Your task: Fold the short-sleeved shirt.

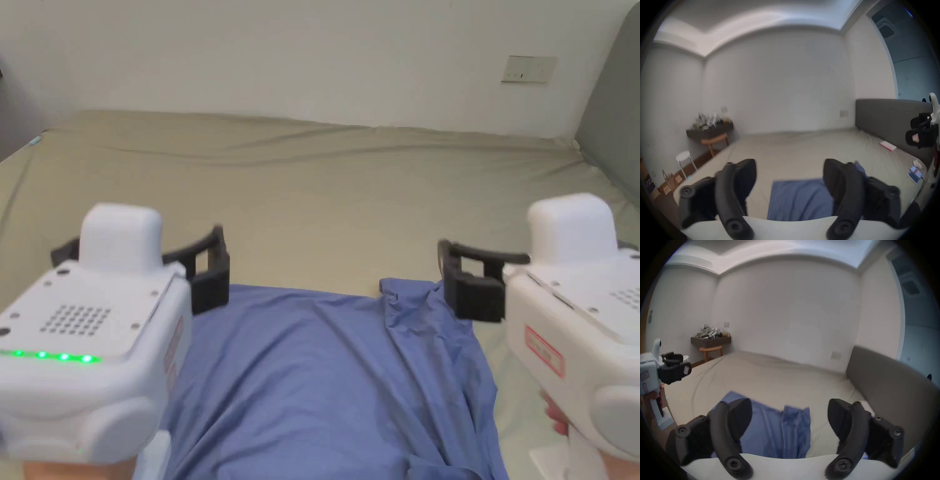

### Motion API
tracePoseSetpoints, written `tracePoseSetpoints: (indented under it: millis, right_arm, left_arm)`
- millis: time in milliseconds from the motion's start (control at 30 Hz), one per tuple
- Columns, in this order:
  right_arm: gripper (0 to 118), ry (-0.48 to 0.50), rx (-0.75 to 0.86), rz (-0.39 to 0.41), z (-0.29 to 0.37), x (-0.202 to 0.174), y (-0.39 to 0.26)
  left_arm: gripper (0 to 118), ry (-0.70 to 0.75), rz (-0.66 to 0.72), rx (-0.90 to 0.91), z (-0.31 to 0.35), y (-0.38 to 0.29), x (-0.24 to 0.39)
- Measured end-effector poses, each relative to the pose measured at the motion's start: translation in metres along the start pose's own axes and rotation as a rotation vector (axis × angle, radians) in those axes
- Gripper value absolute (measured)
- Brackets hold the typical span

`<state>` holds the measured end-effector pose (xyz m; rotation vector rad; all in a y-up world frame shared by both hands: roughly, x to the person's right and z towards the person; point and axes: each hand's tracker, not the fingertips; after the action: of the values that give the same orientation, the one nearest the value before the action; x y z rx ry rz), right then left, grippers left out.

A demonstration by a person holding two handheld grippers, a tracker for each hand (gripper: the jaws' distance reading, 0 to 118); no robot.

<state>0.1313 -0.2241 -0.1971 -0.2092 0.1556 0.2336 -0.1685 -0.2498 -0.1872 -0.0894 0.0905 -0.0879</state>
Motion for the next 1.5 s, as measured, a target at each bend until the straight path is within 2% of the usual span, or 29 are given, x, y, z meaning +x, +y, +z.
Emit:
tracePoseSetpoints:
  millis: [33,67,100,133,167,233,433,567,667,800,833,867,900,967,1100,1167,1300,1400,1433,1467,1500]
  right_arm:
    - [90,-0.015,0.013,0.013,-0.004,-0.007,0.004]
    - [75,-0.025,0.028,0.025,-0.005,-0.014,0.008]
    - [45,-0.032,0.045,0.033,-0.005,-0.021,0.01]
    - [21,-0.044,0.063,0.044,-0.008,-0.027,0.01]
    - [7,-0.045,0.078,0.053,-0.009,-0.032,0.009]
    - [2,-0.016,0.072,0.071,-0.013,-0.038,0.009]
    - [2,-0.022,0.051,-0.001,-0.042,-0.046,-0.004]
    - [2,-0.006,0.0,-0.013,-0.07,-0.043,-0.022]
    - [2,0.069,-0.071,-0.022,-0.1,-0.035,-0.049]
    - [2,0.026,-0.193,0.007,-0.141,-0.021,-0.091]
    - [2,0.02,-0.217,0.001,-0.147,-0.017,-0.098]
    - [2,0.013,-0.238,-0.008,-0.154,-0.012,-0.105]
    - [2,0.011,-0.257,-0.017,-0.16,-0.007,-0.111]
    - [2,0.002,-0.283,-0.006,-0.169,0.002,-0.12]
    - [2,-0.031,-0.331,0.068,-0.184,0.018,-0.132]
    - [2,-0.043,-0.345,0.065,-0.188,0.025,-0.134]
    - [2,-0.065,-0.373,0.06,-0.194,0.036,-0.138]
    - [2,-0.075,-0.39,0.051,-0.197,0.039,-0.14]
    - [2,-0.056,-0.403,0.012,-0.199,0.042,-0.141]
    - [2,-0.036,-0.417,-0.011,-0.201,0.043,-0.141]
    - [2,-0.035,-0.425,-0.015,-0.204,0.045,-0.14]
  left_arm:
    - [74,0.004,-0.022,0.023,0.0,0.009,0.006]
    - [59,-0.002,-0.039,0.025,-0.002,0.016,0.011]
    - [36,-0.013,-0.037,0.029,-0.003,0.019,0.015]
    - [18,-0.016,-0.036,0.038,-0.005,0.021,0.019]
    - [5,-0.021,-0.037,0.044,-0.006,0.022,0.023]
    - [0,-0.049,-0.056,0.046,-0.009,0.022,0.028]
    - [0,-0.064,-0.083,0.022,-0.029,0.009,0.039]
    - [0,-0.07,-0.094,-0.04,-0.06,-0.016,0.036]
    - [0,-0.098,-0.079,-0.176,-0.101,-0.057,0.021]
    - [0,-0.055,-0.104,-0.419,-0.175,-0.133,-0.016]
    - [5,-0.049,-0.093,-0.465,-0.194,-0.149,-0.026]
    - [20,-0.047,-0.108,-0.555,-0.219,-0.167,-0.035]
    - [44,-0.048,-0.112,-0.62,-0.24,-0.182,-0.044]
    - [49,-0.049,-0.081,-0.683,-0.278,-0.208,-0.057]
    - [101,0.013,0.004,-0.721,-0.347,-0.233,-0.074]
    - [113,0.014,0.036,-0.718,-0.376,-0.238,-0.081]
    - [112,0.012,0.068,-0.796,-0.419,-0.251,-0.085]
    - [102,0.019,0.083,-0.889,-0.421,-0.274,-0.08]
    - [101,0.035,0.144,-0.797,-0.409,-0.27,-0.081]
    - [94,0.036,0.136,-0.802,-0.407,-0.264,-0.08]
    - [76,0.009,0.126,-0.819,-0.405,-0.262,-0.079]
